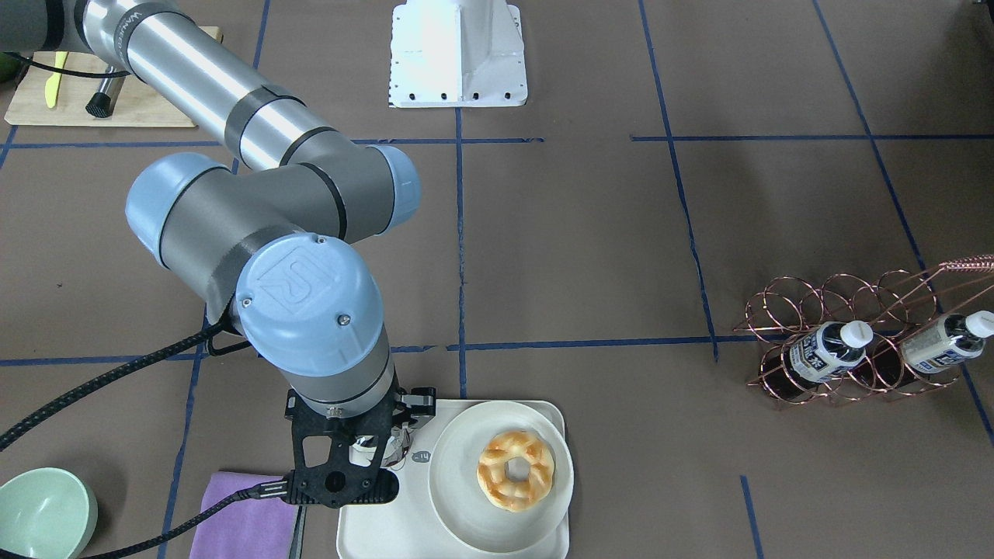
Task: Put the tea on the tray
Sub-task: 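Lower the tea bottle onto the tray beside the plate and release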
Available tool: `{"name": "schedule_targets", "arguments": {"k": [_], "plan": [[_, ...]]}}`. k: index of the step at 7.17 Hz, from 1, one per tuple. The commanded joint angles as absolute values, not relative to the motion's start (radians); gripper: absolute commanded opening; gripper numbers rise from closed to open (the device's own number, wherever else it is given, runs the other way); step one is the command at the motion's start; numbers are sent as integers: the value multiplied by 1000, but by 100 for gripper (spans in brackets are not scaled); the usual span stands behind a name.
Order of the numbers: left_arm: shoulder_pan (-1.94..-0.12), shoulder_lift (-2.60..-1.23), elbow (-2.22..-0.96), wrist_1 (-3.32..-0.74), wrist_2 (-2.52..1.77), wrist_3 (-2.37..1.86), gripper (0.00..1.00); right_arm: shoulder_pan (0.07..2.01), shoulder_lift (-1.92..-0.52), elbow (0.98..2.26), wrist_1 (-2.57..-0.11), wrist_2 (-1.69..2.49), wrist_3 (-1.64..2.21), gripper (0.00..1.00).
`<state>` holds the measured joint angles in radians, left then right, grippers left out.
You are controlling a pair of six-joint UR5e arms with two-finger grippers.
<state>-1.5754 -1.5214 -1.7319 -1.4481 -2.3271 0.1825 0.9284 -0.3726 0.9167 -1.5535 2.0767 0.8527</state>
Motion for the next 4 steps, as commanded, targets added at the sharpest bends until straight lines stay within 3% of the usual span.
{"name": "schedule_targets", "arguments": {"k": [1,4], "plan": [[-1575,-1522,-1730,-1448,-2327,183,100,945,-368,943,-1555,2100,854,99],[-1575,-1522,-1730,-1448,-2326,183,100,1026,-388,1081,-1716,2194,804,99]]}}
